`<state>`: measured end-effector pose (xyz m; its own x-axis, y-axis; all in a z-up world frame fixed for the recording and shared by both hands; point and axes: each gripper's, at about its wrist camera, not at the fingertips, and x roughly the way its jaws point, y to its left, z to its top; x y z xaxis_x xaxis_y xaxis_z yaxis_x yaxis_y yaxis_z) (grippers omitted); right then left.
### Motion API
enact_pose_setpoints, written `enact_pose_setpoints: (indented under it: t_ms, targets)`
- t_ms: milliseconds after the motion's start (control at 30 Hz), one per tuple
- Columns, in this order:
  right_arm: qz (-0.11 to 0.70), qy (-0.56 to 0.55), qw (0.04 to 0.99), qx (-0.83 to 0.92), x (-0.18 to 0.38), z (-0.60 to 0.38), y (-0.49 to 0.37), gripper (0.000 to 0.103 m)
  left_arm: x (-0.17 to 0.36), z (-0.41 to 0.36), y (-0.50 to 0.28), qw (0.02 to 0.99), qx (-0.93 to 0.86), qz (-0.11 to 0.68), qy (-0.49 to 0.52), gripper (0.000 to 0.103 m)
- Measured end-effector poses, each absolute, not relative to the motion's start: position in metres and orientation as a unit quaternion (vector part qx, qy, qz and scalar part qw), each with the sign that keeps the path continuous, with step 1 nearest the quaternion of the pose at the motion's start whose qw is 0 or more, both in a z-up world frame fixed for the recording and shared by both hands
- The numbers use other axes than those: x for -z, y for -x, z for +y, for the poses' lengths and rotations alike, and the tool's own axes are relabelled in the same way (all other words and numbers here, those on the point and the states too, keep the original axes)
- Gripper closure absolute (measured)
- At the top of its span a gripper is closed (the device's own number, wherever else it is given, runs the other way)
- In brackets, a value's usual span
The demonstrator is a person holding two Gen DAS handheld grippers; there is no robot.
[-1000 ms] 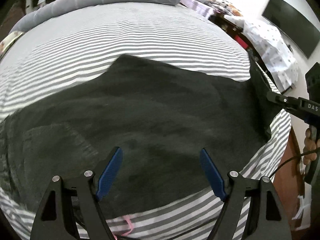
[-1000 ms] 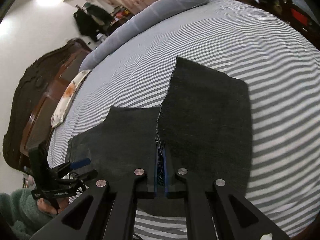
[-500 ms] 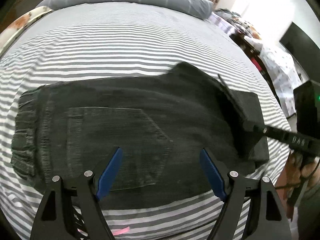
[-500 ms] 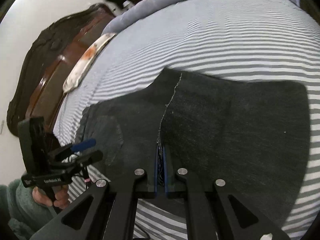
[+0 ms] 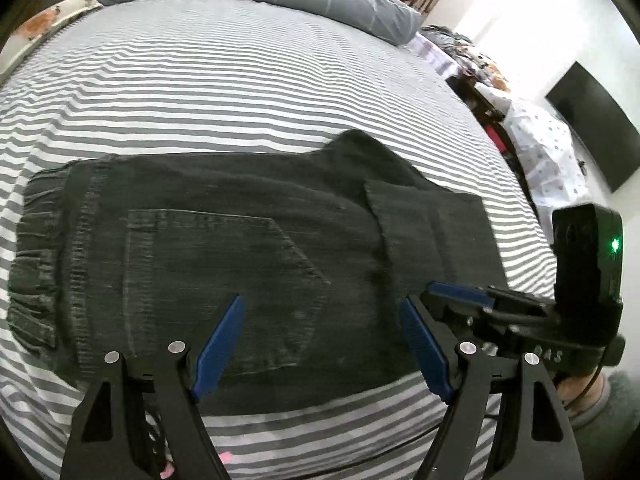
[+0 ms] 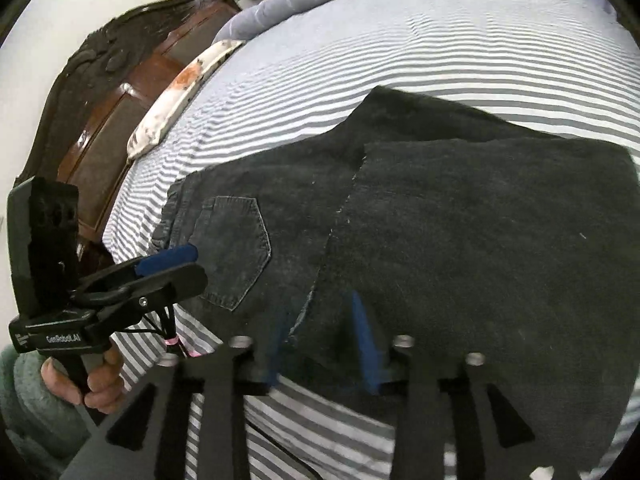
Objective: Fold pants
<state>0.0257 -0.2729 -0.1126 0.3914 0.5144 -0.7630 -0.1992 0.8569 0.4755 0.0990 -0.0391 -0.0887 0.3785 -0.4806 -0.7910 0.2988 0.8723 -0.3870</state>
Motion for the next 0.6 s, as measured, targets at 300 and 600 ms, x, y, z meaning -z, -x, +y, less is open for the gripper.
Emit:
enact_pose_setpoints:
  t_ms: [300, 600]
  targets:
    - [0.498, -0.246, 0.814, -0.170, 0.122, -0.317, 0.037, 0.063, 0.101, -0.068, -0.099, 0.787, 0.274, 0.538, 0.128, 0.023]
    - [0.473, -0.336, 0.807, -0.106, 0.149, -0.360, 0.056, 0.063, 0.121, -0.103, -0.108, 0.771, 0.278, 0.561, 0.117, 0.023]
